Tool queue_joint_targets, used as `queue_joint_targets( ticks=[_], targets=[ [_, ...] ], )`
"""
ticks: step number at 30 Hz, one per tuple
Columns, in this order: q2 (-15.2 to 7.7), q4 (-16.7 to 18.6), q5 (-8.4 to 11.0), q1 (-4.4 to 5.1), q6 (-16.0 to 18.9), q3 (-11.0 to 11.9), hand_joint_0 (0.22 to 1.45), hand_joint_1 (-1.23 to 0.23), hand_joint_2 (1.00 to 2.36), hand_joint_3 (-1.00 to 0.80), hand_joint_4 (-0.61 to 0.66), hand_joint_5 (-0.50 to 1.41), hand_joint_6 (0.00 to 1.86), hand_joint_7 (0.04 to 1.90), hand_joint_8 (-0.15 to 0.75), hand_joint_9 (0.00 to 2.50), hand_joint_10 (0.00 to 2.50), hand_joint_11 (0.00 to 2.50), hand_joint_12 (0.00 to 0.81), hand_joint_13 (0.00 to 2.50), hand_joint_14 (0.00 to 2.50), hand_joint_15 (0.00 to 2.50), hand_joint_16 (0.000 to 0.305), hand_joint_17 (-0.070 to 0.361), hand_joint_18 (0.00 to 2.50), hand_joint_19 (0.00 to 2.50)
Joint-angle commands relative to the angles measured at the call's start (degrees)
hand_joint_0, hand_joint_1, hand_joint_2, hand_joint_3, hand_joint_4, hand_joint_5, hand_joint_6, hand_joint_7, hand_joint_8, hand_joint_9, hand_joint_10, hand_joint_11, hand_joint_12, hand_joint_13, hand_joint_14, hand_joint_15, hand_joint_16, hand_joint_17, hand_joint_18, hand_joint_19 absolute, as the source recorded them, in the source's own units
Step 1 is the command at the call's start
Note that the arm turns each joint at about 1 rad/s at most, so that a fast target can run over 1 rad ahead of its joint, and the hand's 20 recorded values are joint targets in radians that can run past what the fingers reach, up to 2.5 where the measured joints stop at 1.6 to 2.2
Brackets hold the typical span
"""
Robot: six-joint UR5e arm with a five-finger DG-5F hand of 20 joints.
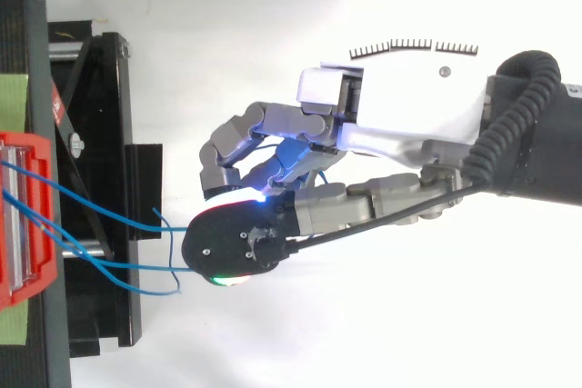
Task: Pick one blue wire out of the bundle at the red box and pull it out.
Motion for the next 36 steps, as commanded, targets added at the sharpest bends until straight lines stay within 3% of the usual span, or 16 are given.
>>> queue_joint_targets(
  ticks=[1,5,14,19,31,36],
  targets=[
    [-0.01,0.14,0.10,-0.06,-0.53,0.06,0.57,-0.67,1.01,0.05,0.26,-0.15,0.87,1.14,0.434,0.91,0.01,0.60,0.545,0.66,0.01,0.31,0.076,0.170,0.80,0.47],
    [-0.01,0.23,0.10,-0.06,-2.20,0.06,0.58,-0.66,1.01,0.10,0.21,-0.15,0.88,1.14,0.436,0.92,0.02,0.59,0.549,0.66,0.01,0.31,0.077,0.173,0.80,0.47],
    [-0.01,0.67,0.80,-0.06,-10.02,0.06,0.58,-0.67,1.00,0.11,0.23,-0.15,0.89,1.13,0.443,0.92,0.01,0.60,0.553,0.65,0.01,0.31,0.079,0.177,0.80,0.47],
    [0.08,3.83,2.91,-0.06,-15.21,0.06,0.58,-0.67,1.00,0.11,0.23,-0.15,0.89,1.13,0.443,0.92,0.01,0.60,0.553,0.65,0.01,0.31,0.079,0.177,0.80,0.46],
    [-0.01,8.49,4.41,-0.59,-25.23,-0.03,0.59,-0.70,1.01,0.02,0.24,-0.17,0.90,1.05,0.416,0.85,0.01,0.60,0.532,0.60,0.01,0.31,0.075,0.168,0.73,0.47],
    [-0.01,8.58,4.49,-0.67,-26.98,-0.03,0.57,-0.77,1.01,-0.05,0.26,-0.19,0.90,1.06,0.394,0.79,0.01,0.60,0.514,0.57,0.01,0.31,0.071,0.161,0.68,0.47]
  ],
)
